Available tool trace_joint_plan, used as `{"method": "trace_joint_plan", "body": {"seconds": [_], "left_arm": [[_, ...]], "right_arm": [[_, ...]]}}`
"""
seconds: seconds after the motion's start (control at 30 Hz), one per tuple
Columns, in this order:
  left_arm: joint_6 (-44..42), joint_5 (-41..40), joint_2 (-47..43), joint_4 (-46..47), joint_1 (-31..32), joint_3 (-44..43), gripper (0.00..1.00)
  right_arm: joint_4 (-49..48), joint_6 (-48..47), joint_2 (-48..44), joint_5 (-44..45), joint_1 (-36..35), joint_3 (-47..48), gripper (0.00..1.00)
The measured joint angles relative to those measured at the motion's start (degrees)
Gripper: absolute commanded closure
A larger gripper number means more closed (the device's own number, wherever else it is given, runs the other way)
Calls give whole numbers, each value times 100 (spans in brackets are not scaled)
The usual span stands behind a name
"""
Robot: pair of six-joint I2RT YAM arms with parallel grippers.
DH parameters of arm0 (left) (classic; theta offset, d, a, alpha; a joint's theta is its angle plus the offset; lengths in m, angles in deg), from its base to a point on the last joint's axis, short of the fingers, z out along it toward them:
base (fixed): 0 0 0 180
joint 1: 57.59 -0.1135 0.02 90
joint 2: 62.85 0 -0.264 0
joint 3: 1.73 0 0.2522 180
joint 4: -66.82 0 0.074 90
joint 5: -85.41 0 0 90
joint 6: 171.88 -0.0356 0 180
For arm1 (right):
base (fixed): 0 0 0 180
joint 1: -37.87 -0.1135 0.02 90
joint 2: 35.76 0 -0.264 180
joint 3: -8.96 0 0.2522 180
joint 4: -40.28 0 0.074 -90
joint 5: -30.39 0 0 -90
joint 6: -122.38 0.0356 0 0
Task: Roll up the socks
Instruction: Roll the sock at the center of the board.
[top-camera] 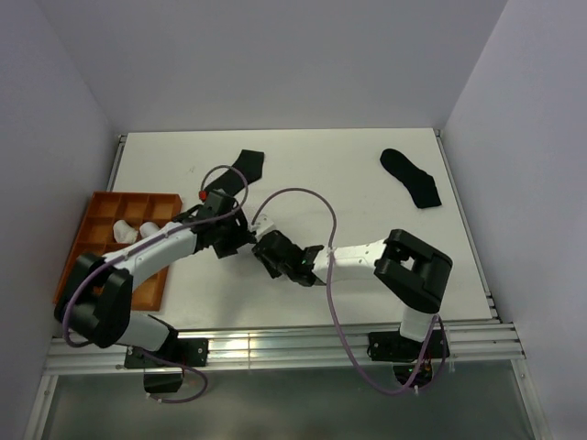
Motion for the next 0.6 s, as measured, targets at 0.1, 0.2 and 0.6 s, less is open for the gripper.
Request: {"method": "trace_joint_plan", "body": {"seconds": [0.1,0.2,0.6], "left_arm": [[275,-155,-549,22,-184,247,28],[595,-262,-1119,219,-302,621,27],[1384,-4,-1139,1432,310,1867,33]], "right_arm": [[-120,232,-131,-874,393,-122,100],[-245,514,-133,-1735,767,-144,100],[-1921,2264,361,-4671,1827,-702,100]]}}
